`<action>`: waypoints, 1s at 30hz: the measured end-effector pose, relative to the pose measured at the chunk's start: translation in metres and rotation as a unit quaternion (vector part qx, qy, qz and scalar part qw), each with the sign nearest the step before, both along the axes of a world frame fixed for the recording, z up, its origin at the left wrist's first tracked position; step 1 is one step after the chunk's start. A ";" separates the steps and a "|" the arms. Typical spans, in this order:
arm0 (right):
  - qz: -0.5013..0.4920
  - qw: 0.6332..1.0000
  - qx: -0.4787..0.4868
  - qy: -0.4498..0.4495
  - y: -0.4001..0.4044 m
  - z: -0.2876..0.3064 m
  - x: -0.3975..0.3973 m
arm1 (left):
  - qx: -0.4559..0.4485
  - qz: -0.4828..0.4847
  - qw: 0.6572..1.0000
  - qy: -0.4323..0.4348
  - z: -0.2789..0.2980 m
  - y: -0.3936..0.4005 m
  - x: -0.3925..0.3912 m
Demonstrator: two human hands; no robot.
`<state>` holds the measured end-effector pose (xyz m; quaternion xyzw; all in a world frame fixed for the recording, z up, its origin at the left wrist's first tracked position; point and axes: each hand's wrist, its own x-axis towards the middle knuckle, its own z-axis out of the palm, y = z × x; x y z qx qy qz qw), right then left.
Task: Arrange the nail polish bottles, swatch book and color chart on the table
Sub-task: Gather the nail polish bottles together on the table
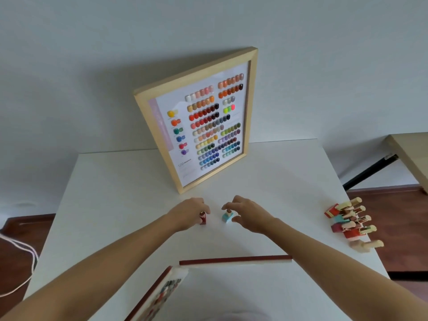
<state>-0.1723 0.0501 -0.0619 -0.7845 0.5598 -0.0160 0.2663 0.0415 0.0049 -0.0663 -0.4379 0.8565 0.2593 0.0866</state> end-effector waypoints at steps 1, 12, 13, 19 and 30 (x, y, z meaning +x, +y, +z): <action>0.004 1.000 0.000 -0.001 -0.001 -0.002 0.001 | -0.002 0.000 1.000 0.005 -0.001 -0.001 0.000; 0.006 0.999 -0.031 0.017 -0.003 -0.009 -0.003 | -0.018 -0.011 1.000 0.020 0.002 -0.007 -0.012; -0.003 0.999 -0.032 0.016 -0.001 -0.009 -0.006 | -0.021 -0.010 0.999 0.025 0.005 -0.008 -0.015; -0.109 0.993 -0.052 -0.006 0.020 0.003 -0.042 | -0.043 -0.032 0.996 0.067 0.024 -0.014 -0.050; -0.308 0.949 -0.063 0.011 0.108 0.016 -0.162 | -0.009 -0.155 0.981 0.115 0.041 0.015 -0.191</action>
